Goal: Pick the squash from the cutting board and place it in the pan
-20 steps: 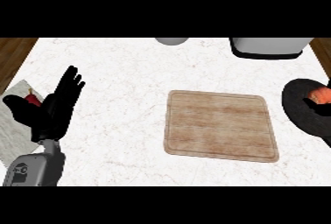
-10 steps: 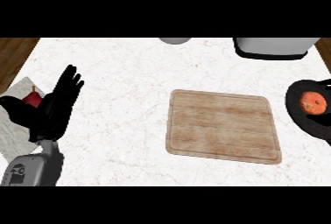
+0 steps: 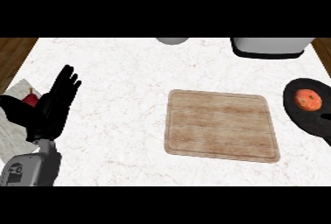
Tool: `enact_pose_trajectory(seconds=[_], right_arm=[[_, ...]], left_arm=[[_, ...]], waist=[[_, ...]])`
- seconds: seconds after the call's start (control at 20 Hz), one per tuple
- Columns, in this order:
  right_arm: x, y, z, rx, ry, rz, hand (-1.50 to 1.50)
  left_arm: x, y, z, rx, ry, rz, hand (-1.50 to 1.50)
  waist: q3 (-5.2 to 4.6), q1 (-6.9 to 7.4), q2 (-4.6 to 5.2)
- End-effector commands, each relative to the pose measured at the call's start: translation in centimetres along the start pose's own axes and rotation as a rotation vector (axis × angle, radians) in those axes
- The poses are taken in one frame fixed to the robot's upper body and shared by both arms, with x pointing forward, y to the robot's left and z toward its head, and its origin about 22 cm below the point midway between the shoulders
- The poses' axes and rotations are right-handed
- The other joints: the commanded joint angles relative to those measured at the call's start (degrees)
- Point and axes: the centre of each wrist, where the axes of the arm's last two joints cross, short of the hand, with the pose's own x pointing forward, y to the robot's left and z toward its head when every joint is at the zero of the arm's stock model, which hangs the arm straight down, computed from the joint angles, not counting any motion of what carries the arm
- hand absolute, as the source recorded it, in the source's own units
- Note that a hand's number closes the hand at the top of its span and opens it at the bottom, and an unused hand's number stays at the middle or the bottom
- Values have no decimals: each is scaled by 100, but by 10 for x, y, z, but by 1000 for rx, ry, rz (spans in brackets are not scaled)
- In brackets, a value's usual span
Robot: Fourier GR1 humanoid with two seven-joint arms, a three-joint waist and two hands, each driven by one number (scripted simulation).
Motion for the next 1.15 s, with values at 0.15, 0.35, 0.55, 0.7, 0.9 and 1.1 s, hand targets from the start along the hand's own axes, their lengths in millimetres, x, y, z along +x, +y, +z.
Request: enact_pose_trajectory(seconds=[0.15, 0.35, 0.55, 0.7, 0.9, 1.1], right_arm=[[-22, -74, 32, -93, -11, -328, -150], [-53, -92, 81, -45, -50, -422, -150], [-55, -116, 95, 3, -47, -513, -150], [-62, -121, 110, 10, -76, -503, -150], [-67, -129, 123, -19, -60, -485, -150], [-72, -118, 127, -22, -66, -463, -150]], left_arm=[[8, 4, 2, 17, -6, -4, 0], [-3, 17, 8, 12, -7, 6, 0], [-10, 0, 15, 23, 3, 5, 0], [-2, 0, 10, 34, 0, -1, 0], [-6, 15, 12, 50, -1, 6, 0], [-8, 10, 12, 45, 3, -1, 0]], waist=[[11, -63, -12], [16, -122, -13], [23, -111, -39], [19, -174, -49], [20, -154, -41], [18, -135, -45]])
